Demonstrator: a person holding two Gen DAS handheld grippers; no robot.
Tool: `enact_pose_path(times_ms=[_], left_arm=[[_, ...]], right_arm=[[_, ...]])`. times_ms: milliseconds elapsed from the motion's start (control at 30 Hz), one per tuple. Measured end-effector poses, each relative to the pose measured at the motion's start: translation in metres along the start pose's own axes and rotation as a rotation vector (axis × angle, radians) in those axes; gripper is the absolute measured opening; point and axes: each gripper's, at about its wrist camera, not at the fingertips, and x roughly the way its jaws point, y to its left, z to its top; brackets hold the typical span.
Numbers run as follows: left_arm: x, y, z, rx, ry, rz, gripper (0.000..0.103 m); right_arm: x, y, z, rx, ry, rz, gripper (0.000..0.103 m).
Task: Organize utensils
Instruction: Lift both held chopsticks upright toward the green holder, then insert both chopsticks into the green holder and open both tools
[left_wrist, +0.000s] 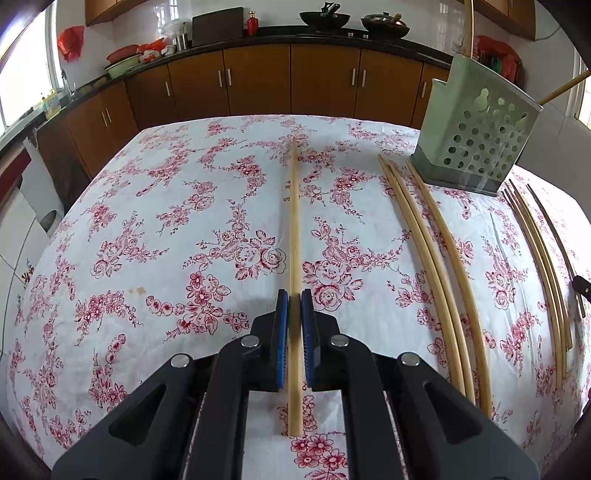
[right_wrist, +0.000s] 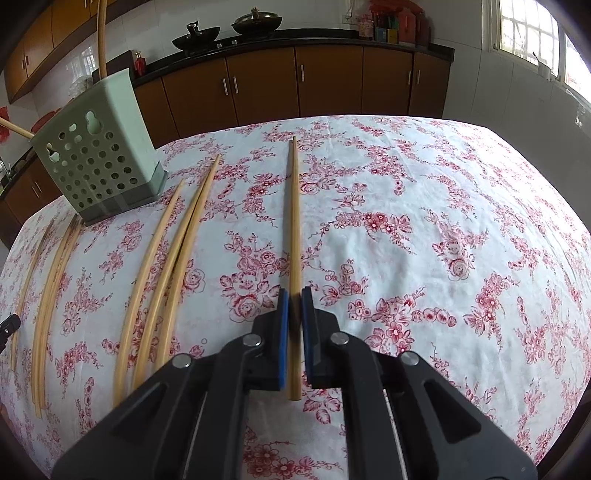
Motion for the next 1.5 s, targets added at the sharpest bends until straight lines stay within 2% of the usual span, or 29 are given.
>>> enact_pose_path(times_ms=[167,300,1067,1367,1500], left_arm=[[-0.003,0.004,0.001,-0.009,0.017,-0.017,0.008],[-0.014,0.013,0.002,-0.03,0.003,-0.028,0.008],[-0.127,0.025,0.068,-0.1,-0.342,-0.116,0.007],[-0.135,0.027,0.079,-0.099,-0.379,-0.116,0.007],[-0.148,0.023,0.084,-0.078,-0.406,-0.134,0.007]], right_arm=[[-0.008,-0.003,-0.003,0.012,-0.01,0.013,0.008],[-0.025,-0.007,0.0,0.013,-0.057,0.022,0.008],[-0.125,-0.016,0.045,0.064,-0.37,0.102,0.008],[-0.138,-0.003,0.06,0.036,-0.428,0.111,0.008],[-0.154,0.001,0.071,0.029,-0.44,0.155,0.008]])
